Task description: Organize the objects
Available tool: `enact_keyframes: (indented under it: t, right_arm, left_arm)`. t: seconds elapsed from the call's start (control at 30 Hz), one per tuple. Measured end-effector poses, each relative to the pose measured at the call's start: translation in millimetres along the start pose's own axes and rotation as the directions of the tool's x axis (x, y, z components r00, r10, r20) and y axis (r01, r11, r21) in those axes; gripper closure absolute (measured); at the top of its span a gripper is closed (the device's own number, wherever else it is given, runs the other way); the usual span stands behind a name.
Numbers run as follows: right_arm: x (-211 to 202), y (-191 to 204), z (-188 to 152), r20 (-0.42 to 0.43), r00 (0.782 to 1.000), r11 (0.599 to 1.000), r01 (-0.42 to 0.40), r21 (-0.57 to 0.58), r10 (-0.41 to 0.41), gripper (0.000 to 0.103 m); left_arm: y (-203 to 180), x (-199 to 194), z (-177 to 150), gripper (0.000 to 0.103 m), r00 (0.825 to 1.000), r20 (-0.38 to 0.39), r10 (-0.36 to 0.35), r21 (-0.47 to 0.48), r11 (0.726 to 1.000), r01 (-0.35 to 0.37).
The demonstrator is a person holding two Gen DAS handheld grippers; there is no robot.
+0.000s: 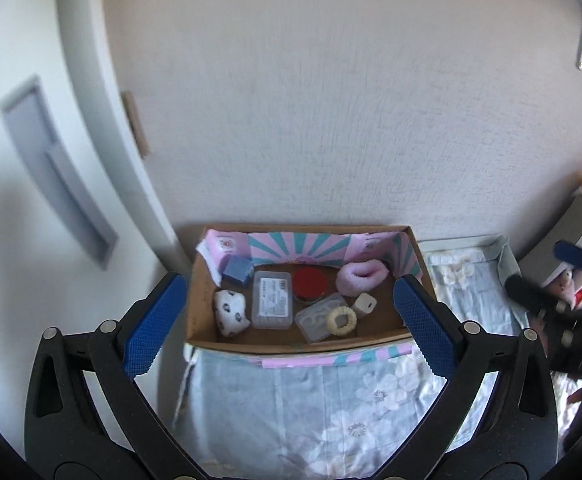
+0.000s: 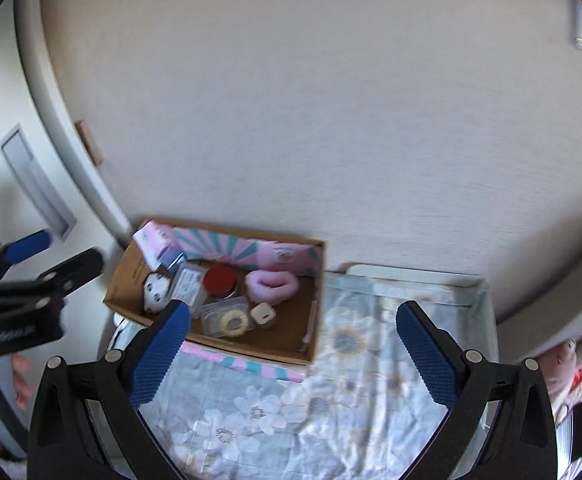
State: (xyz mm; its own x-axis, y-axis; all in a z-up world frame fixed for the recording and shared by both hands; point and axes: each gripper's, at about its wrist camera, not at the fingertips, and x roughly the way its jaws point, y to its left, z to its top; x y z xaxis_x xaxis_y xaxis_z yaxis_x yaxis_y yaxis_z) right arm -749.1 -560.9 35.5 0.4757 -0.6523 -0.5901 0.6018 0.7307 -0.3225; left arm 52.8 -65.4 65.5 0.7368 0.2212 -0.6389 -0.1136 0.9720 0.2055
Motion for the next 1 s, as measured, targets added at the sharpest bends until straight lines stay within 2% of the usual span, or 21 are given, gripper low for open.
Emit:
enact_keyframes:
  t: [0.1,0.37,1.0]
  right_arm:
    - [-12.0,-8.5,-4.2,0.036,0.998,0.999,0.051,0.017,-0.052,0.0]
    - [-16.1,-24.0,-17.4,0.046,0.996,0.995,0.079,0.056,-0.082,0.0]
    - [-15.0,-36.1,-18.4,0.05,0.995,0.993,0.083,0.081,-0.087,0.0]
  left_arm:
    - [0.8,-12.9,-5.7,0.0,0.999,0.031,0.008,-0.002,1.0,-0.008]
    - [-2.6,-20.7,-18.0,0.0,0.998,0.063,0.008,0.004,1.0,-0.008]
    - [-10.3,-18.9,-12.2,0.0,0.998,0.057,-0.01,0.016,1.0,0.009]
